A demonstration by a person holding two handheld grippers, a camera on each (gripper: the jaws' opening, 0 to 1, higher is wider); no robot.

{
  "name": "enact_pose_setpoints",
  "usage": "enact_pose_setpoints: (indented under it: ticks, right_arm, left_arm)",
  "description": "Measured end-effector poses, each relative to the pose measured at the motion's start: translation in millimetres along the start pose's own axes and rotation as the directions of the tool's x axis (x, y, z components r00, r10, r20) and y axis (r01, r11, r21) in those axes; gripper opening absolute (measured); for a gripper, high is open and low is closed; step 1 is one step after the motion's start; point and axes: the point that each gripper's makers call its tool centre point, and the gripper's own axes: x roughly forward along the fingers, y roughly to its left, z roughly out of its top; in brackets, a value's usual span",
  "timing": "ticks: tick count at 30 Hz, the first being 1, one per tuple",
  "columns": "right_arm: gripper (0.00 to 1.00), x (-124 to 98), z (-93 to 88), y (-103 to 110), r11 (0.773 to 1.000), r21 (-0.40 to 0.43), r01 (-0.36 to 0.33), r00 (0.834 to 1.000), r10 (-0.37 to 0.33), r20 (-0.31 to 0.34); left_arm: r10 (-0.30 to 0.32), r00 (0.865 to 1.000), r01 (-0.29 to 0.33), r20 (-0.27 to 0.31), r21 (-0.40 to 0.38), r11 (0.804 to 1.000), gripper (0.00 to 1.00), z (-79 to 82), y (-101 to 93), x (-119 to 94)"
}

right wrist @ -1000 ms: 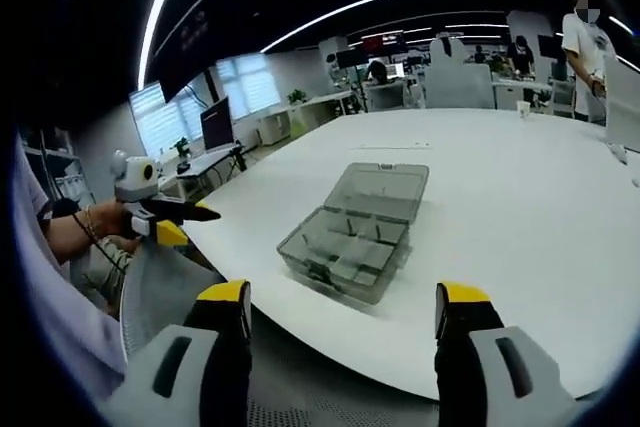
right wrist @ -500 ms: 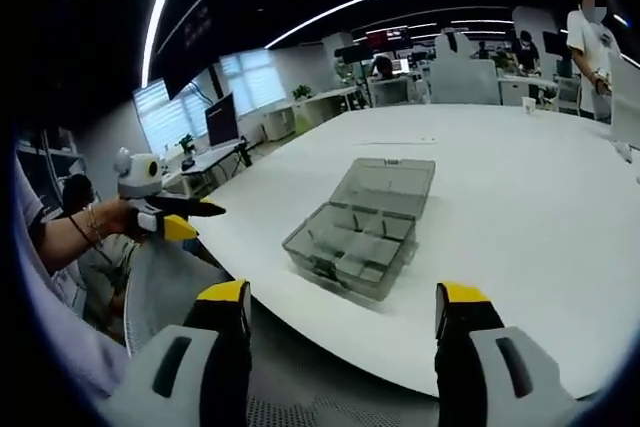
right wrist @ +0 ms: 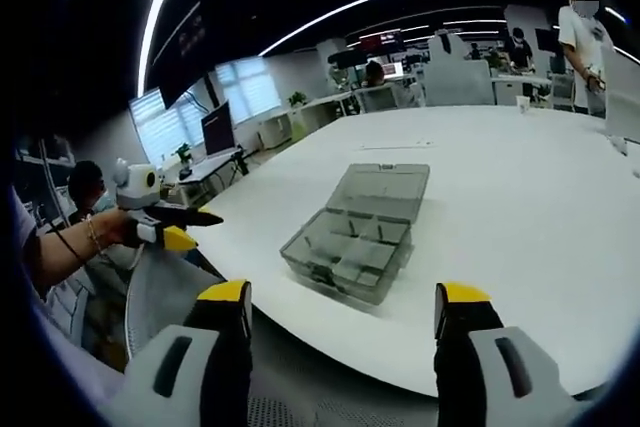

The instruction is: Insert the divider into the dual guide fixture by aligning both edges with the guide slots and pushing it downward to the bottom, including one-sided entry, uneven engagement, binding, and posture correction.

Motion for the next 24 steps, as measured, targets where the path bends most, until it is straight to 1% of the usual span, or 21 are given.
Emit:
enact_pose_setpoints:
  ticks: [2,4,10,14,15,17,19,24]
  right_arm:
    - [0.72,1,0.6,-1,1.000,-0.010,0.012,1.000,-0.012,0.005]
    - [0.72,1,0.5,-2,1.000,-0.015,0.025,1.000,-0.025,0.004]
    - [0.73,2,0.6,-5,0.999,0.008,0.037,0.999,-0.037,0.001]
    - [0.73,2,-1.5,-3,0.999,-0.020,0.041,0.999,-0.041,-0.006]
    - [0.73,3,-2.8,-2,0.998,-0.037,0.046,0.999,-0.046,-0.013]
    - [0.73,2,-2.5,-2,0.997,-0.055,0.059,0.998,-0.060,-0.009]
    - [0.73,1,-0.3,-3,0.996,-0.059,0.067,0.998,-0.067,0.007]
    - [0.72,0,2.9,-7,0.994,-0.053,0.093,0.995,-0.091,0.027]
  left_arm:
    - [-0.014,1.000,0.014,0.005,0.012,1.000,0.67,0.3,-2.6,0]
    - [-0.026,1.000,0.026,0.014,0.007,1.000,0.68,0.9,-6.9,-2]
    - [-0.053,0.998,0.054,0.033,-0.025,0.998,0.68,3.3,-5.2,-4]
    - [-0.066,0.997,0.068,0.050,-0.056,0.996,0.68,5.0,-4.5,-6]
    - [-0.072,0.996,0.076,0.056,-0.060,0.995,0.68,5.9,-6.0,-6]
    - [-0.088,0.995,0.091,0.052,-0.049,0.995,0.68,5.8,-9.7,-6]
    - [-0.101,0.994,0.102,0.034,-0.035,0.994,0.67,3.3,-12.9,-5]
    - [-0.102,0.995,0.103,0.019,-0.020,0.995,0.67,1.2,-14.3,-5]
